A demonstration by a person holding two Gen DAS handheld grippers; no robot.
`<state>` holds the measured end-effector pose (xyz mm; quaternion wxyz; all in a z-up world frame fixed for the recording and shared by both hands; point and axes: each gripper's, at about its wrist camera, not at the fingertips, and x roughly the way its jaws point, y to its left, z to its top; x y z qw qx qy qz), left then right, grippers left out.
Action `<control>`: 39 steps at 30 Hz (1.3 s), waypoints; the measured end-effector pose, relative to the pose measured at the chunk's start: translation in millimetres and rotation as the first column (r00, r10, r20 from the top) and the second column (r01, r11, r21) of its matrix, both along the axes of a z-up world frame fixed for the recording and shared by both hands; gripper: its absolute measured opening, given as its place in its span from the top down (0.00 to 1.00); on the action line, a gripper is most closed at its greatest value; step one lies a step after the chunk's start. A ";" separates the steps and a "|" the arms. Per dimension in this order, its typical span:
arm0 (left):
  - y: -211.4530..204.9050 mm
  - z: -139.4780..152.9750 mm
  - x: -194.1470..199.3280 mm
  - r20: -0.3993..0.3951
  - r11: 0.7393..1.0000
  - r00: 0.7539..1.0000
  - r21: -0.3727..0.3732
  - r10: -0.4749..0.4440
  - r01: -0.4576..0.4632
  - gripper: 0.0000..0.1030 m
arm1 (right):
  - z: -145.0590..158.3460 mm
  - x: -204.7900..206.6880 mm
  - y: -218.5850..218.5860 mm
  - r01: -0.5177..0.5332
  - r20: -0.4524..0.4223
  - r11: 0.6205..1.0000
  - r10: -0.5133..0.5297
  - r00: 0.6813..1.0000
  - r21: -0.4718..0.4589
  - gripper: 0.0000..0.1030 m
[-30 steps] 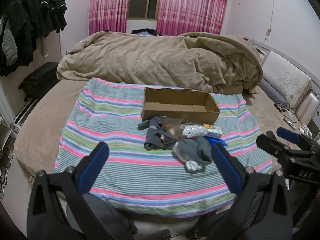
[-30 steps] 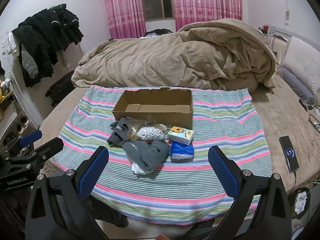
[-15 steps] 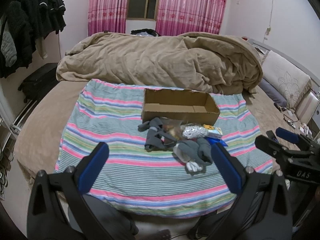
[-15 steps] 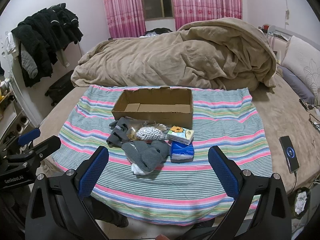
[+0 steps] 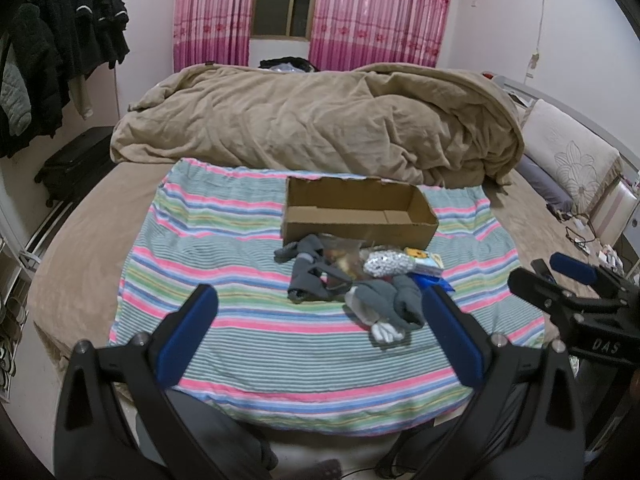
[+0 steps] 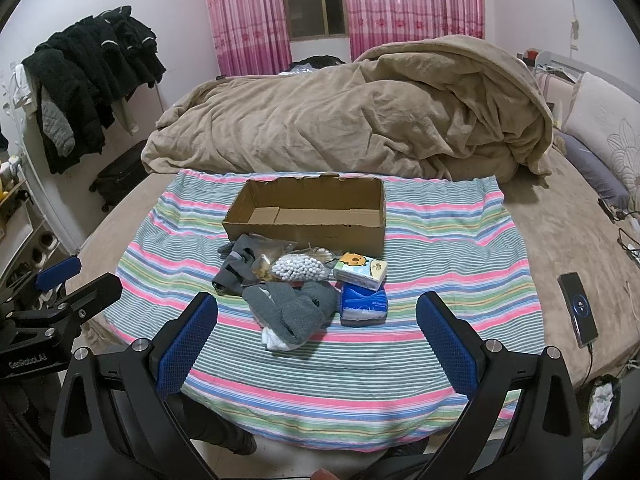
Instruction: Organize objects
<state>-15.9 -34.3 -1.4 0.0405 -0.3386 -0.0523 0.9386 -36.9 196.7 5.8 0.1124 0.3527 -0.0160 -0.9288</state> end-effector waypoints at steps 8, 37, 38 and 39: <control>-0.3 -1.6 0.6 0.003 1.000 1.000 0.004 -0.001 0.001 0.01 | -1.0 -0.5 0.0 0.000 0.002 1.000 0.000 1.000 0.001 0.02; 2.0 -20.9 -24.9 0.035 0.999 0.999 0.004 -0.034 0.034 0.01 | -15.2 -25.5 -1.2 0.031 0.037 0.999 -0.033 0.999 0.041 0.02; 2.4 -23.4 -27.9 0.038 0.999 0.999 0.000 -0.035 0.035 0.01 | -16.5 -29.7 2.1 0.039 0.038 0.998 -0.041 0.998 0.040 0.02; 2.6 -27.7 -33.7 0.042 0.999 0.998 -0.005 -0.038 0.039 0.01 | -18.0 -32.5 4.8 0.046 0.040 0.998 -0.047 0.998 0.037 0.02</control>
